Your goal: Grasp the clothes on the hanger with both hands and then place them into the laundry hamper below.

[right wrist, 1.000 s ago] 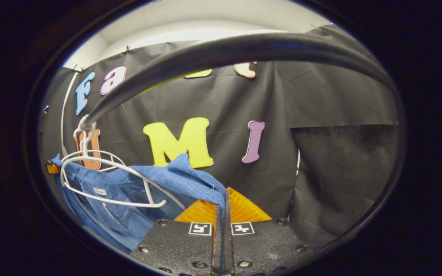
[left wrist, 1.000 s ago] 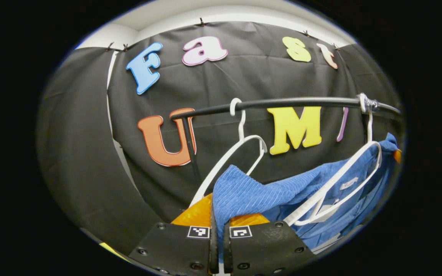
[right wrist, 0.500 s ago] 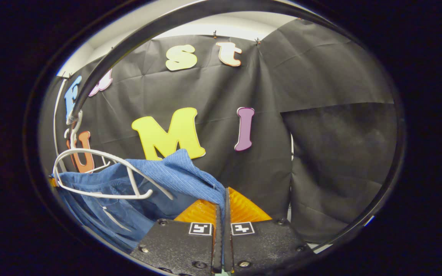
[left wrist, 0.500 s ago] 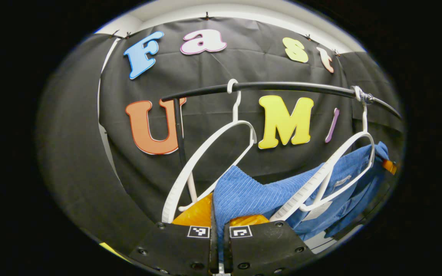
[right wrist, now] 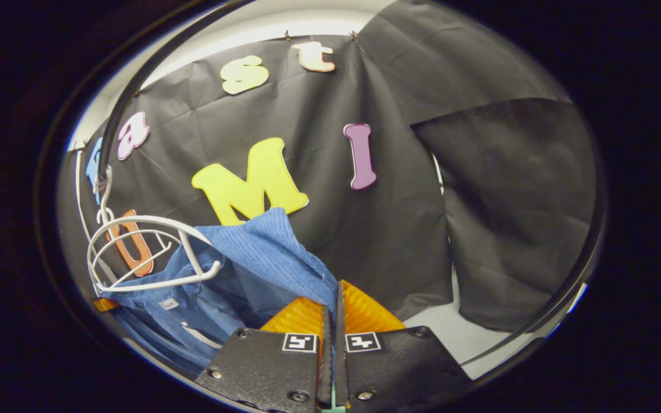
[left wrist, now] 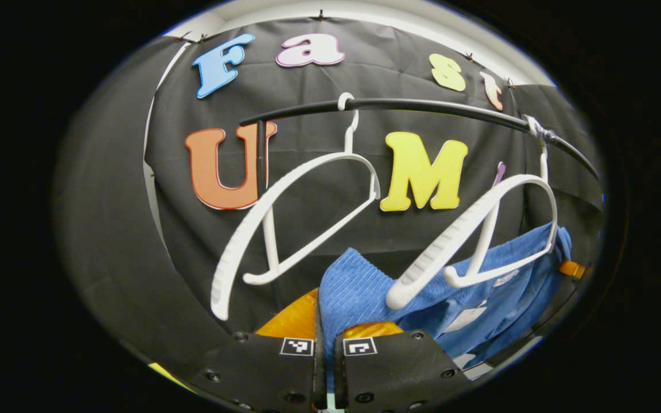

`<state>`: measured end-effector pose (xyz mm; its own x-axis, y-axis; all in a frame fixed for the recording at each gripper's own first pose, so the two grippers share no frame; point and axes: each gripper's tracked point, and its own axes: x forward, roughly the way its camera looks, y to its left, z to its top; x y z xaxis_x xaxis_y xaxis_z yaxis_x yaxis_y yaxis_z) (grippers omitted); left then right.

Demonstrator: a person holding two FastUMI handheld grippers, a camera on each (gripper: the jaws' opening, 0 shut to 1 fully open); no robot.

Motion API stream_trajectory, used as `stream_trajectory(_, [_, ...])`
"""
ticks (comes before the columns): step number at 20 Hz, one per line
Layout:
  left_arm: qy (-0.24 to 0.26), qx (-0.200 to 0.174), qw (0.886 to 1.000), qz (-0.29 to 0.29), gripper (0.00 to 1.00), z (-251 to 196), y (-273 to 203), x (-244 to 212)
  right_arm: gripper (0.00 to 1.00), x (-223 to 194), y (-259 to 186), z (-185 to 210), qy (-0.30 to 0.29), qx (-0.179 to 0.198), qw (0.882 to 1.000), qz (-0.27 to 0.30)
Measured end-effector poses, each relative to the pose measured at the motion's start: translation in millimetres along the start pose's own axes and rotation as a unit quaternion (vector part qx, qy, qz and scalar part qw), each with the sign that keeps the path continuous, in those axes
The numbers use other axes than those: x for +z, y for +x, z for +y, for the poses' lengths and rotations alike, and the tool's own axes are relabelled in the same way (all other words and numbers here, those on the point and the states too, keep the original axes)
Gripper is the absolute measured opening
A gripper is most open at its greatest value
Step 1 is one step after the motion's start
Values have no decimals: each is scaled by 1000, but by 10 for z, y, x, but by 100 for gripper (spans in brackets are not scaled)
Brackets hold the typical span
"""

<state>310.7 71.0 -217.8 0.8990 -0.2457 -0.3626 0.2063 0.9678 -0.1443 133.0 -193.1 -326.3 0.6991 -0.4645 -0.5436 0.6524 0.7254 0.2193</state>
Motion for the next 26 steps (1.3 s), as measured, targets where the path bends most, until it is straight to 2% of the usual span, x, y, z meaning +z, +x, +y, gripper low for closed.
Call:
stream_trajectory(8, [-44, -19, 998, 27, 5, -236, -10, -452, 6, -460, 128, -209, 4, -20, 999, 49])
stream_trajectory(12, [-57, -27, 997, 46, 5, -386, -76, -794, 5, -753, 66, -236, -1, -8, 997, 83])
stream_trajectory(15, [-48, -23, 997, 59, 9, -450, -107, -964, 5, -830, 9, -140, -17, 9, 996, 92])
stream_trajectory(16, [-48, -23, 997, 61, 5, -472, -155, -1009, 5, -854, -27, -113, -19, 13, 995, 94])
stream_trajectory(26, [-18, -39, 998, 44, 5, -853, -671, -1027, 5, -1055, -481, 312, -44, 86, 988, 124])
